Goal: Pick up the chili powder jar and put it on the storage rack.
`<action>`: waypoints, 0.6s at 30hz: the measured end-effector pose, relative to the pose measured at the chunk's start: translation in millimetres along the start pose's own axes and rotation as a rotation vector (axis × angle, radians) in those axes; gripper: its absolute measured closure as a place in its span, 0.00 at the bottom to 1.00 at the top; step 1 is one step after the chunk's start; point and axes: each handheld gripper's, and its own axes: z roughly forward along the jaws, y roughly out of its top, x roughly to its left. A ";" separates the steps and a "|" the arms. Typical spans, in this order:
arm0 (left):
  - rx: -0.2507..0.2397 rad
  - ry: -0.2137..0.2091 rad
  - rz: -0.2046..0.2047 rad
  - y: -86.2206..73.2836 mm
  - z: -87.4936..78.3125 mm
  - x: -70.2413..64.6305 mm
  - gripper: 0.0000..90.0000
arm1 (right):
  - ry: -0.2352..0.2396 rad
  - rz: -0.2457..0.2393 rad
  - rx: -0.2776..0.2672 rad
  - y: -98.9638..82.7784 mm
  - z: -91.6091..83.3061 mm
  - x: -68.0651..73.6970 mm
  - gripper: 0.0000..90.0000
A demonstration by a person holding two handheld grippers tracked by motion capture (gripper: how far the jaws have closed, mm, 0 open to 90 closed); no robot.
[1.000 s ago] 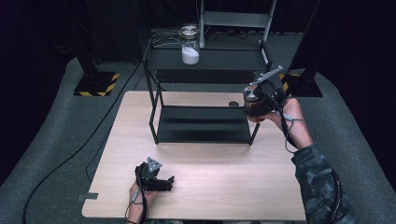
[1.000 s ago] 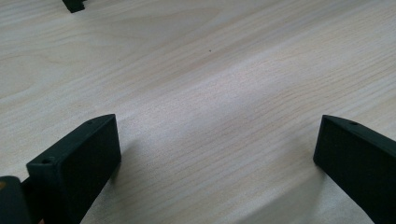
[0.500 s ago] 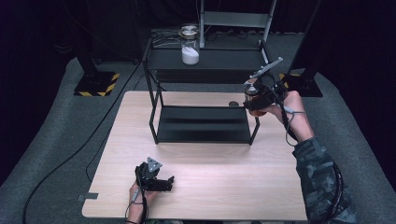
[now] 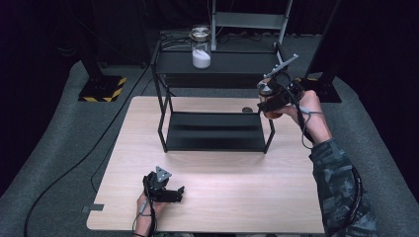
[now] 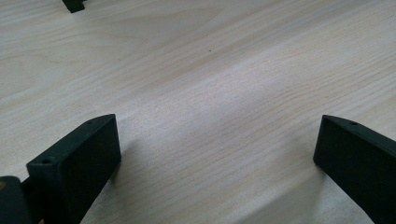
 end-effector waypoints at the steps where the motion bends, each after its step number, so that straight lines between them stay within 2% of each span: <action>1: -0.002 0.000 -0.002 -0.3 0.1 -0.2 0.00 | -0.002 0.002 0.000 0.7 -0.2 -0.1 0.34; 18: 0.000 0.000 0.000 0.0 0.0 0.0 0.00 | -0.017 0.013 0.001 18.6 -7.2 -8.0 0.34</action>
